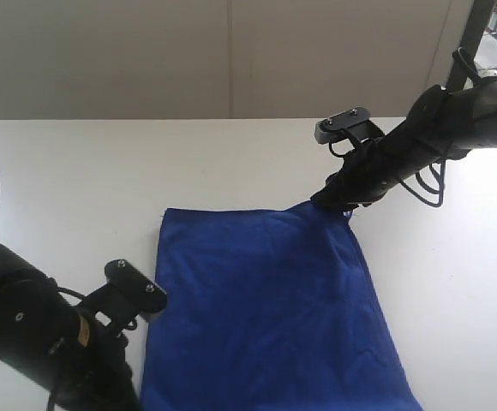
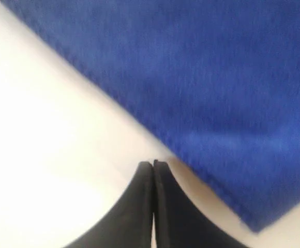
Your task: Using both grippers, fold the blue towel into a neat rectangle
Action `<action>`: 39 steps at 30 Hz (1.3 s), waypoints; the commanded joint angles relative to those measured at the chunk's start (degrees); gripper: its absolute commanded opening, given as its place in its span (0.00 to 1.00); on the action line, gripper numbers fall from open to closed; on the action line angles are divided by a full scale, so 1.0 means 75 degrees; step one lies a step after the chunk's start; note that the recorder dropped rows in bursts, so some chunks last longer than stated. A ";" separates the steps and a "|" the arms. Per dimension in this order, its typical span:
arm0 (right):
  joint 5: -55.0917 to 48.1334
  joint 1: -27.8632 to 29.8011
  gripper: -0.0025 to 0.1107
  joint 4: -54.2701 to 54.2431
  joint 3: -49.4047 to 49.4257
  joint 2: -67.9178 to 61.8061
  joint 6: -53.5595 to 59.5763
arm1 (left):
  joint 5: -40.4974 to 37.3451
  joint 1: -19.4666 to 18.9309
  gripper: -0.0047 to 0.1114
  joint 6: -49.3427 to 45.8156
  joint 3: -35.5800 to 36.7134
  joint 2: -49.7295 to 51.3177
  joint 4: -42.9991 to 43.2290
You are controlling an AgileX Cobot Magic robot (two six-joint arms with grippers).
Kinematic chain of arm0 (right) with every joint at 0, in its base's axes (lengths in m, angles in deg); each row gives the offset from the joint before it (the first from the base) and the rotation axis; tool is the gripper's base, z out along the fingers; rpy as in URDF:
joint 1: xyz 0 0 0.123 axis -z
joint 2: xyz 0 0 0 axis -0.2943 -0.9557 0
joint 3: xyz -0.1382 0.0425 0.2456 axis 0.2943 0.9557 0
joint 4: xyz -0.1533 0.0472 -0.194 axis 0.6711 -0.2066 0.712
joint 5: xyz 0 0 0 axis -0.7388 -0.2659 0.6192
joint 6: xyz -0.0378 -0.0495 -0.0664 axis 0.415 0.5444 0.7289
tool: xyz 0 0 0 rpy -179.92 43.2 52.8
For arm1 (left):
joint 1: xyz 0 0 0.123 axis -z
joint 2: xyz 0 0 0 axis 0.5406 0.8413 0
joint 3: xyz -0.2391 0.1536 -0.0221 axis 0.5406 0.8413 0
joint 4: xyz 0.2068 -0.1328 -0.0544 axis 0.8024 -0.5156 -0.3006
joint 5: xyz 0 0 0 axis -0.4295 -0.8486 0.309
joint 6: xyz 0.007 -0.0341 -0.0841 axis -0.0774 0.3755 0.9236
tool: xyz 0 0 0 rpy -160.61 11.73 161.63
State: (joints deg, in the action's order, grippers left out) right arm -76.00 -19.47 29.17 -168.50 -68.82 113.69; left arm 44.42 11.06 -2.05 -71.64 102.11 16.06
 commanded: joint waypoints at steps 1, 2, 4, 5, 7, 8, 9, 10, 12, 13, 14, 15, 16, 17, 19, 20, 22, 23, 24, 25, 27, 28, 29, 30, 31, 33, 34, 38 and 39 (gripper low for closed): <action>-0.0023 0.0038 0.33 0.0022 -0.0032 0.0012 0.0089 | -0.0419 0.0041 0.04 0.0165 0.0107 -0.0636 0.0136; -0.0040 0.0022 0.33 0.0022 -0.0032 0.0012 0.0089 | -0.0222 0.0041 0.04 0.0231 0.0107 -0.0764 0.0122; -0.0040 0.0022 0.33 0.0022 -0.0032 0.0012 0.0089 | 0.0363 0.0041 0.04 0.0330 0.0107 -0.1043 0.0065; -0.0040 0.0022 0.33 0.0022 -0.0032 0.0012 0.0089 | 0.0600 0.0041 0.04 0.0338 0.0107 -0.1130 0.0004; -0.0007 0.0022 0.33 0.0022 -0.0032 0.0012 0.0089 | 0.1052 0.0041 0.04 0.0338 0.0107 -0.1149 -0.0205; 0.0023 0.0022 0.33 0.0022 -0.0032 0.0012 0.0089 | 0.1113 0.0041 0.04 0.0338 0.0107 -0.1100 -0.0290; 0.0039 0.0022 0.33 0.0022 -0.0032 0.0012 0.0089 | 0.1113 0.0041 0.04 0.0338 0.0107 -0.1003 -0.0384; 0.0075 0.0022 0.33 0.0022 -0.0032 0.0012 0.0089 | 0.1063 0.0070 0.04 0.0338 0.0107 -0.0889 -0.0522; 0.0120 0.0022 0.33 0.0022 -0.0032 0.0012 0.0089 | 0.0951 0.0226 0.04 0.0338 0.0139 -0.0650 -0.0613; 0.0158 0.0022 0.33 0.0022 -0.0032 0.0012 0.0089 | 0.0983 0.0372 0.04 0.0338 0.0160 -0.0523 -0.0644; 0.0158 0.0022 0.33 0.0022 -0.0032 0.0012 0.0089 | 0.1032 0.0539 0.04 0.0338 0.0157 -0.0390 -0.0640; 0.0158 0.0022 0.33 0.0022 -0.0032 0.0012 0.0110 | 0.1070 0.0701 0.04 0.0338 0.0157 -0.0264 -0.0640; 0.0158 0.0022 0.33 0.0022 -0.0032 0.0012 0.0135 | 0.1181 0.0851 0.04 0.0338 0.0157 -0.0139 -0.0640; 0.0158 0.0022 0.33 0.0007 -0.0032 0.0012 0.0189 | 0.1266 0.0957 0.04 0.0338 0.0157 -0.0049 -0.0640; 0.0158 0.0022 0.33 0.0007 -0.0032 0.0012 0.0238 | 0.1376 0.1117 0.04 0.0338 0.0157 0.0148 -0.0640; 0.0177 0.0022 0.32 0.0007 -0.0032 0.0012 0.0274 | 0.1376 0.1130 0.04 0.0357 0.0157 0.0217 -0.0640; 0.0210 0.0022 0.29 0.0007 -0.0032 0.0012 0.0293 | 0.1243 0.1130 0.04 0.0397 0.0157 0.0339 -0.0640; 0.0260 0.0022 0.28 0.0007 -0.0032 0.0012 0.0293 | 0.1170 0.1130 0.04 0.0397 0.0157 0.0375 -0.0640; 0.0317 0.0022 0.28 0.0007 -0.0032 0.0012 0.0293 | 0.1137 0.1130 0.04 0.0397 0.0157 0.0420 -0.0640; 0.0398 0.0022 0.28 0.0007 -0.0032 -0.0003 0.0293 | 0.1104 0.1130 0.04 0.0397 0.0157 0.0427 -0.0640; 0.0596 0.0022 0.28 0.0034 -0.0032 -0.0020 0.0293 | 0.1050 0.1130 0.04 0.0397 0.0157 0.0427 -0.0640; 0.0678 0.0022 0.28 0.0034 -0.0032 -0.0020 0.0293 | 0.1034 0.1130 0.04 0.0397 0.0157 0.0427 -0.0640; 0.0714 0.0022 0.28 0.0034 -0.0032 -0.0033 0.0293 | 0.1034 0.1130 0.04 0.0397 0.0157 0.0427 -0.0640; 0.0751 0.0022 0.28 0.0034 -0.0032 -0.0033 0.0293 | 0.1034 0.1130 0.04 0.0397 0.0157 0.0427 -0.0640; 0.0753 0.0022 0.28 0.0034 -0.0032 -0.0033 0.0310 | 0.1034 0.1130 0.04 0.0397 0.0157 0.0427 -0.0640; 0.0700 0.0022 0.28 0.0034 -0.0032 -0.0066 0.0309 | 0.1034 0.1130 0.04 0.0397 0.0157 0.0427 -0.0640; 0.0627 0.0022 0.28 0.0034 -0.0032 -0.0099 0.0352 | 0.1048 0.1130 0.04 0.0397 0.0157 0.0427 -0.0640; 0.0462 0.0022 0.28 0.0034 -0.0032 -0.0302 0.0515 | 0.1048 0.1130 0.04 0.0397 0.0157 0.0427 -0.0640; 0.0462 0.0022 0.28 0.0034 -0.0032 -0.0325 0.0515 | 0.1048 0.1130 0.04 0.0397 0.0157 0.0427 -0.0640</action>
State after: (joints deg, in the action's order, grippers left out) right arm -72.06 -19.47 29.17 -168.50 -70.37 116.54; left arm 54.72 19.13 0.39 -71.10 103.98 11.85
